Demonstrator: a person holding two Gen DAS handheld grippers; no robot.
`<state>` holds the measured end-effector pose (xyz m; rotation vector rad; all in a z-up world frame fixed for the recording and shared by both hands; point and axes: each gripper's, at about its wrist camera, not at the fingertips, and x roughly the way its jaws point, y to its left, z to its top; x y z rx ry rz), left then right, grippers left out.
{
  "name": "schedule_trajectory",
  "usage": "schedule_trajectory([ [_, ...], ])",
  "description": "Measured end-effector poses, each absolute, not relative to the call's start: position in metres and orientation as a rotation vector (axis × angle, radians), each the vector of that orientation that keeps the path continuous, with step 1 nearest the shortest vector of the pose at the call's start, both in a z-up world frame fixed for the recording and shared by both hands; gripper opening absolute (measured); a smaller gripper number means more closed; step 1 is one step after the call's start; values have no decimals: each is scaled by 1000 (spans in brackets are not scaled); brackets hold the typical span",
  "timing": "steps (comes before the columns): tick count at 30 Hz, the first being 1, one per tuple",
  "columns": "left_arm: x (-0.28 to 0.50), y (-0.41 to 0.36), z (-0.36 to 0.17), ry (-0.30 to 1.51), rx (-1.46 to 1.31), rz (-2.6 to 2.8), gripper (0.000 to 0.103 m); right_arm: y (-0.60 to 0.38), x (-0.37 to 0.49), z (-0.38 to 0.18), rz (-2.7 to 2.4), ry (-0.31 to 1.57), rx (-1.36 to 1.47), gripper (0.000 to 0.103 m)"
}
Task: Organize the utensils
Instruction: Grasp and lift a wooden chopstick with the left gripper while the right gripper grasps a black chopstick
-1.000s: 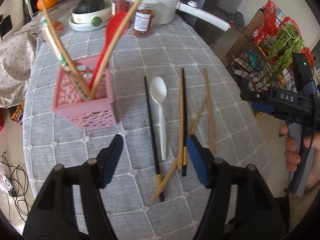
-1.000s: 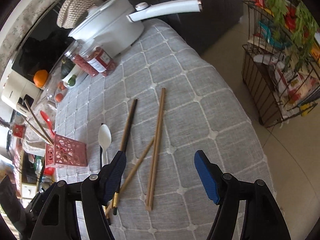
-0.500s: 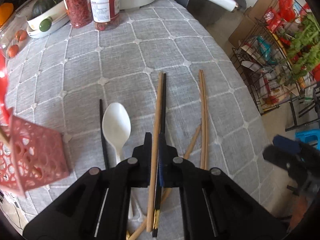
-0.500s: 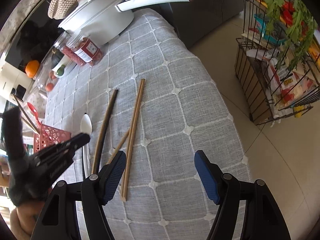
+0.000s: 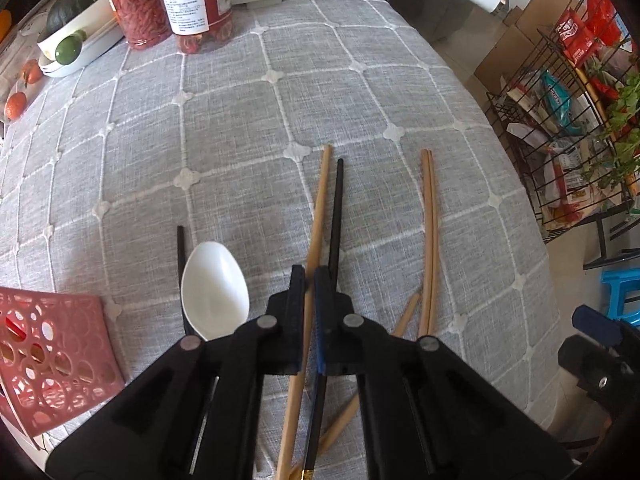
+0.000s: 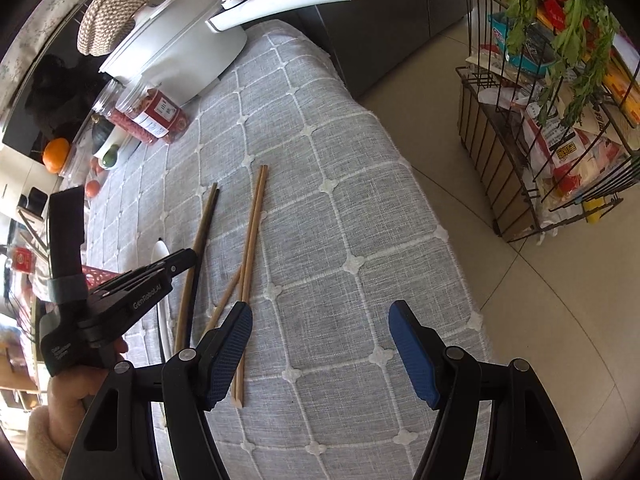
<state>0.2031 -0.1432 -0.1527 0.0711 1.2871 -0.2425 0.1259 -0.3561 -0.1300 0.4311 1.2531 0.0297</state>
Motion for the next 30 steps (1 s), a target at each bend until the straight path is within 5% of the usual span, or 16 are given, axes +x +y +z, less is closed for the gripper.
schedule_trajectory([
  [11, 211, -155, -156, 1261, 117, -215, 8, -350, 127, -136, 29, 1275, 395, 72],
  [30, 97, -52, -33, 897, 6, -281, 6, -312, 138, -121, 71, 1236, 451, 72],
])
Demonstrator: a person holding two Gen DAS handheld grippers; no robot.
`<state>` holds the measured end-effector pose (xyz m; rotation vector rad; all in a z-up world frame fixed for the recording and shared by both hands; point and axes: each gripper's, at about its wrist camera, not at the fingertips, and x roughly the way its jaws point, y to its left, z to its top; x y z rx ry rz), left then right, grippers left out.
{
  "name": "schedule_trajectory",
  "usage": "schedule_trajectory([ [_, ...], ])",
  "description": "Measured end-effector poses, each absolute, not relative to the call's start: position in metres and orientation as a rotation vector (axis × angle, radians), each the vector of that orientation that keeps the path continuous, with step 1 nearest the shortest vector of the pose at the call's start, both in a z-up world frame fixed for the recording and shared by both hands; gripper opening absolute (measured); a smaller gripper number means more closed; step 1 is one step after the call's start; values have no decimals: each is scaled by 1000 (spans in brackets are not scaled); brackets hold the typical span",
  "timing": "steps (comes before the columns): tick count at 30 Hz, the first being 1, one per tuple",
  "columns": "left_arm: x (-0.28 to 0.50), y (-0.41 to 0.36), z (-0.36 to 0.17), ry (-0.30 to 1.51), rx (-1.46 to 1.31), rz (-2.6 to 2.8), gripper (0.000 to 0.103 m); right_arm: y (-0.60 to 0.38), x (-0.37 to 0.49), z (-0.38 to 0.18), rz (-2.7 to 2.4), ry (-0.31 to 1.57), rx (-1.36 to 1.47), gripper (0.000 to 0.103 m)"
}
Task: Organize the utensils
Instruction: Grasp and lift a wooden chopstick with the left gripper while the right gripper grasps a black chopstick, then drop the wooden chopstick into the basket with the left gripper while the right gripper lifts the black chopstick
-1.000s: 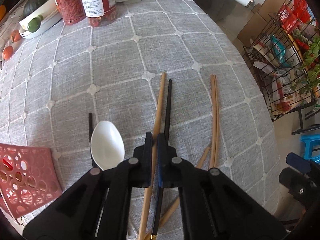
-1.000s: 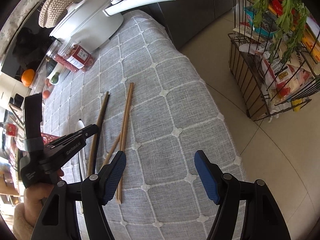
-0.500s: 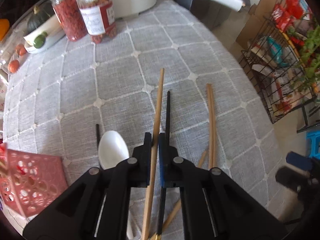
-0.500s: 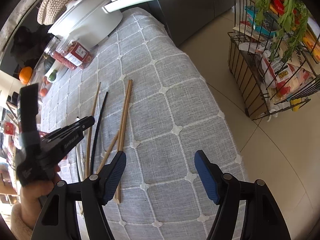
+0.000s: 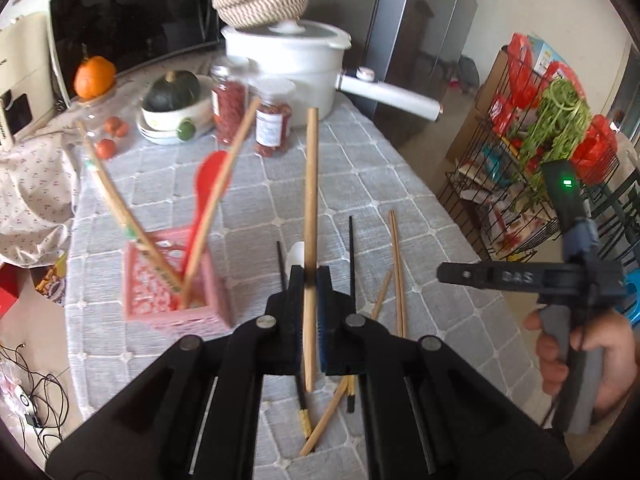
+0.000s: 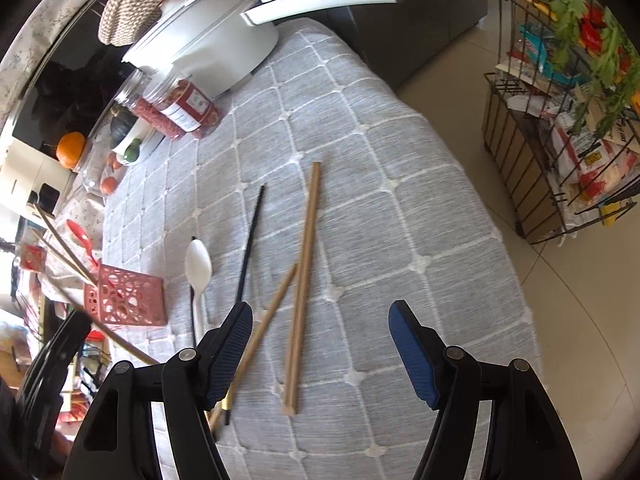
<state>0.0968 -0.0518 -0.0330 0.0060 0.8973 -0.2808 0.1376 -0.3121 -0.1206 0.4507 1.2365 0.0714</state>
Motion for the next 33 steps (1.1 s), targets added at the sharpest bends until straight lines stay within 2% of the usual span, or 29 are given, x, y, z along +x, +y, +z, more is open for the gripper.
schedule_trajectory([
  [6, 70, -12, -17, 833, -102, -304, 6, -280, 147, -128, 90, 1245, 400, 70],
  [8, 69, -7, -12, 817, -108, -309, 6, -269, 152, -133, 105, 1250, 377, 60],
  [10, 64, -2, -11, 814, -104, -310, 6, -258, 157, -138, 127, 1258, 356, 45],
  [13, 63, 5, -12, 821, -121, -319, 6, -242, 166, -145, 160, 1273, 344, 31],
  [16, 56, 11, -10, 817, -125, -324, 6, -226, 176, -150, 180, 1284, 330, 24],
  [27, 49, 41, -13, 828, -141, -301, 6, -196, 204, -178, 79, 1313, 229, 10],
  [33, 49, 56, -5, 811, -177, -287, 6, -192, 198, -168, 71, 1237, 182, 6],
])
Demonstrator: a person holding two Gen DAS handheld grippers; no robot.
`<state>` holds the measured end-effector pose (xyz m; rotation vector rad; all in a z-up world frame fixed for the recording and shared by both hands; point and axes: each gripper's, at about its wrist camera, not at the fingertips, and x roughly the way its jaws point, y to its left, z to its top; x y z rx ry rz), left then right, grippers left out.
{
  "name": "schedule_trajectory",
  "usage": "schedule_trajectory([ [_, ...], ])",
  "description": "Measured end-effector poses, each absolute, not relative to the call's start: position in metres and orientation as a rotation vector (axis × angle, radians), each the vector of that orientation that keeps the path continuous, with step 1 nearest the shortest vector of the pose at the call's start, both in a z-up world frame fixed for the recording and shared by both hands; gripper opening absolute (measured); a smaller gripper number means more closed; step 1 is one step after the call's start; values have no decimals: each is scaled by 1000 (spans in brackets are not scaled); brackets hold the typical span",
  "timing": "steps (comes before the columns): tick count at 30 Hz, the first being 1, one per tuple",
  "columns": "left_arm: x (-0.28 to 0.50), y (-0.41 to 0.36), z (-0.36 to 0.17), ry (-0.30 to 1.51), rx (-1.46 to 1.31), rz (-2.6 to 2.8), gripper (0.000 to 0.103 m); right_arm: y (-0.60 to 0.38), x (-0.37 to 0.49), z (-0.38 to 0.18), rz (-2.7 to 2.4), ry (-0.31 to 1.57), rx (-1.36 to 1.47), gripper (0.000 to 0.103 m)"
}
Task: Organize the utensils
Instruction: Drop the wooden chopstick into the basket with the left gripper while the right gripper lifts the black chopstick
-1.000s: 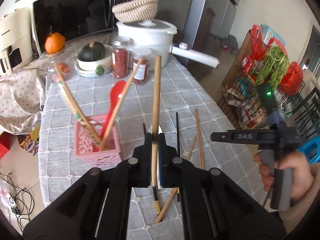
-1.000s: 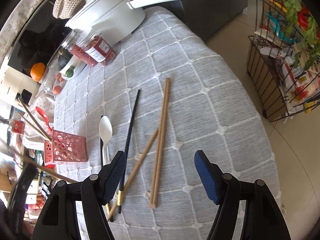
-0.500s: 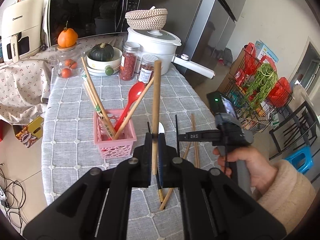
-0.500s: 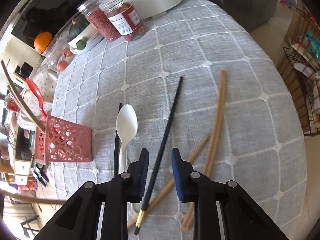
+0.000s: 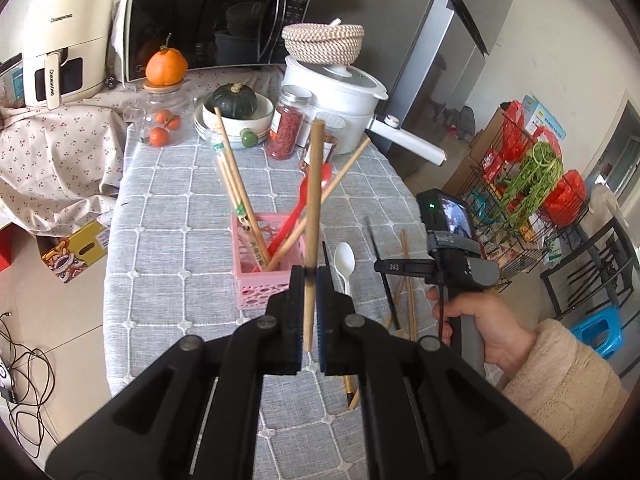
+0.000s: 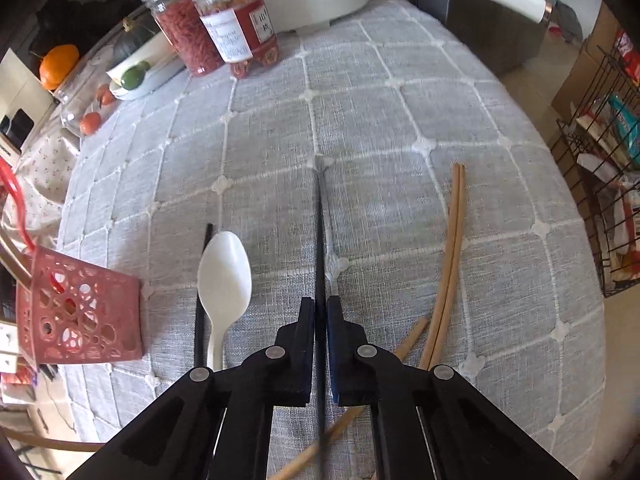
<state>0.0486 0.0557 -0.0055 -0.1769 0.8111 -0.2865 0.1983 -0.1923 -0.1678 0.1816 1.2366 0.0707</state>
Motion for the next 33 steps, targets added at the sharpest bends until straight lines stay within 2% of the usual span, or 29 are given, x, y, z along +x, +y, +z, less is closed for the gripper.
schedule_trajectory([
  [9, 45, 75, 23, 678, -249, -264, 6, -208, 163, -94, 186, 1034, 240, 6],
  [18, 49, 88, 37, 537, -308, -210, 6, -222, 128, -50, 257, 902, 254, 6],
  [23, 64, 82, 25, 538, -297, -187, 6, -229, 122, -36, 271, 864, 276, 6],
  [33, 99, 76, -10, 658, -341, -159, 6, -230, 118, -32, 288, 848, 286, 6],
])
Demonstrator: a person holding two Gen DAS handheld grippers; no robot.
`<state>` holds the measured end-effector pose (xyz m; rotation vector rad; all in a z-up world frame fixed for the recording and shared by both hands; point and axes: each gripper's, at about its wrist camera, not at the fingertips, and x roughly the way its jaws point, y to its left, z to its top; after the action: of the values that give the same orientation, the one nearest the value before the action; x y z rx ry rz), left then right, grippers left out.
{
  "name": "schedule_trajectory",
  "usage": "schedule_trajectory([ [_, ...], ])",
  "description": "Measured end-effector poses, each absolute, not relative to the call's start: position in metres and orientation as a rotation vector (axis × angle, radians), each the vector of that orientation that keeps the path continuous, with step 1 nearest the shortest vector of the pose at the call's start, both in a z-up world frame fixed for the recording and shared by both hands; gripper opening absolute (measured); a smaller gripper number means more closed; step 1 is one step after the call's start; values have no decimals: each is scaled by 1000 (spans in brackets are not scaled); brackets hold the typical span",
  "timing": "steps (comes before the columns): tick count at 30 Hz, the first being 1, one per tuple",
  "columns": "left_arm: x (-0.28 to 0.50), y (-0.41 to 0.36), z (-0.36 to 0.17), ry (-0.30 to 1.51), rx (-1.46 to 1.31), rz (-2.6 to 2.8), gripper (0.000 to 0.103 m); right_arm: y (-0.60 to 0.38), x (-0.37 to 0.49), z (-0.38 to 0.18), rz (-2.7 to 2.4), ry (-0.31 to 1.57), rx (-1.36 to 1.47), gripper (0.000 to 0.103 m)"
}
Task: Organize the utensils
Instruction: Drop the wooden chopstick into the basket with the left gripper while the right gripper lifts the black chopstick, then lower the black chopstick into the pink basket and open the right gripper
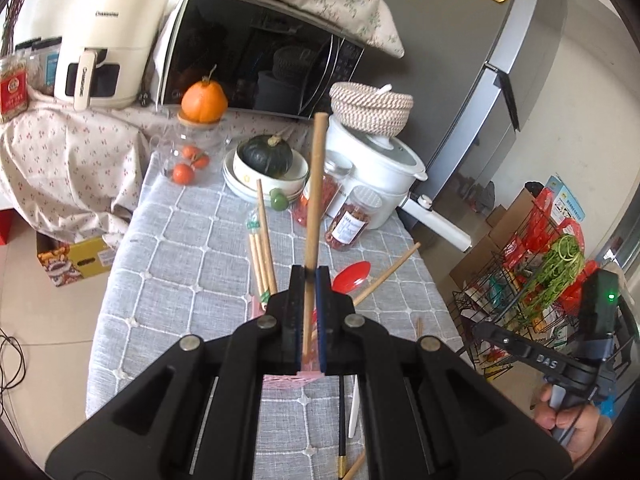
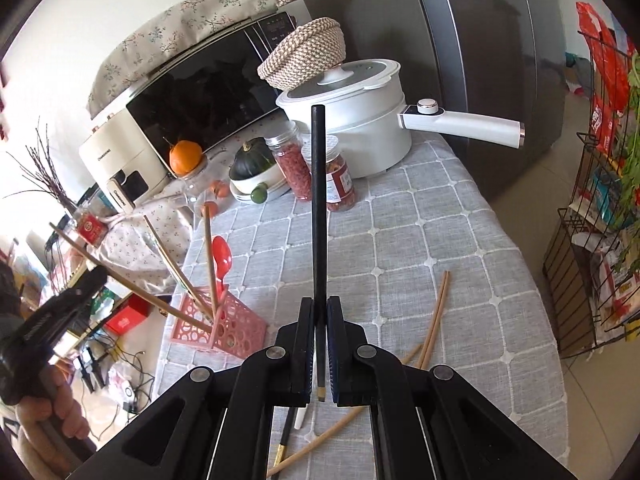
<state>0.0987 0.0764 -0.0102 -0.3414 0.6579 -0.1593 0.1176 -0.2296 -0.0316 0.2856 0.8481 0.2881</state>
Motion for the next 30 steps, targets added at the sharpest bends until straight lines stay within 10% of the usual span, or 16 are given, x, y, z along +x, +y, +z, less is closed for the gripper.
schedule_trajectory([
  [15, 130, 78, -48, 785, -354, -91, 7, -226, 110, -20, 331, 816, 305, 6],
  [20, 129, 80, -47, 791, -344, -82, 47, -226, 105, -7, 357, 775, 336, 6],
  [30, 110, 95, -34, 784, -317, -31, 75, -203, 100, 20, 438, 654, 398, 6],
])
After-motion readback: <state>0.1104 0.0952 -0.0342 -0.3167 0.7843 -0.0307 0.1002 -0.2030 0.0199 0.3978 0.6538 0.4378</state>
